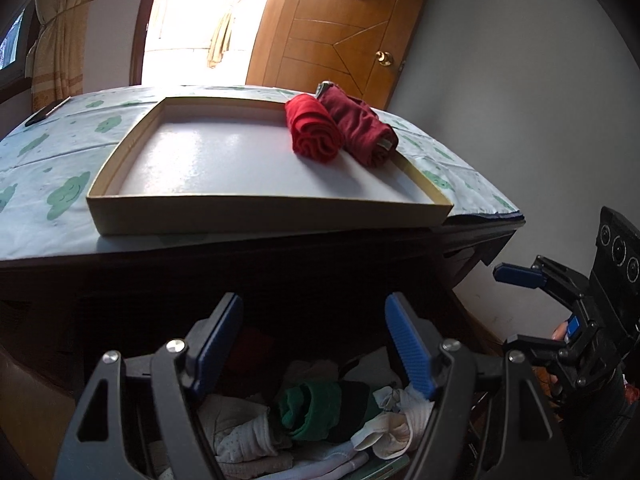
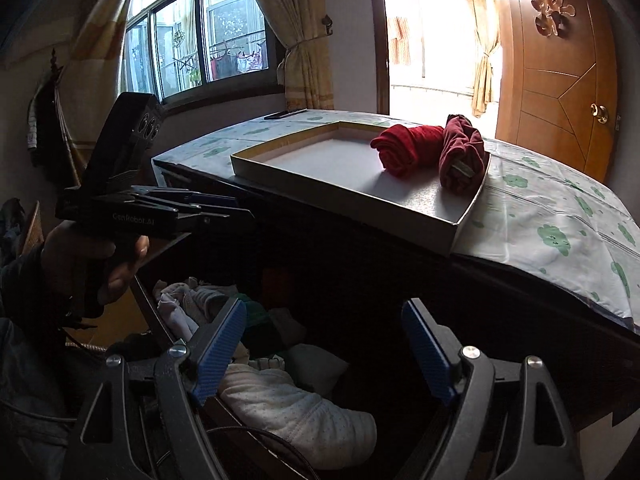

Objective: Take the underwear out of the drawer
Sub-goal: 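Lower both open tools back into the drawer of clothes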

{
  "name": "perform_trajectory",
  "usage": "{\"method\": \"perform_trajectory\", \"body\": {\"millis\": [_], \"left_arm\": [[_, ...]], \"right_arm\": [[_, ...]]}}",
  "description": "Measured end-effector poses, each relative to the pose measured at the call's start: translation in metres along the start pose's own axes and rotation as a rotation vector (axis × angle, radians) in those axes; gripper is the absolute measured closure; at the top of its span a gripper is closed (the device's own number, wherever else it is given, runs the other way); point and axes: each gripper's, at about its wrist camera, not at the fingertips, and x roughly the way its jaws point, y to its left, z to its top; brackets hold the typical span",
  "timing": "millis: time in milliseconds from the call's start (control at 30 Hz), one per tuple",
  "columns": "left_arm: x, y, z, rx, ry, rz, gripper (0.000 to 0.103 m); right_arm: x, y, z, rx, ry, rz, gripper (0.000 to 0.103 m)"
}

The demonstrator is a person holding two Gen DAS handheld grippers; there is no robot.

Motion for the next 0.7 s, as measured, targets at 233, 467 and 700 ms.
{"method": "perform_trajectory", "body": {"millis": [233, 467, 700], "left_arm": [[-0.007, 0.003, -0.023, 0.011, 0.027, 0.014, 0.028], [-0.011, 0.004, -0.043, 0.045, 0.059, 0.031, 0.028], [-0.015, 0.013, -0.055, 0.053, 0.079, 0.074, 0.028]], "right_arm": [[-0.009, -0.002, -0.024, -0.01, 0.052, -0.019, 0.021], [-0.011, 0.001, -0.038, -0.059, 0.129, 0.003, 0.021], [0.007, 0.012, -0.043, -0.163, 0.239, 0.023, 0.021]]}}
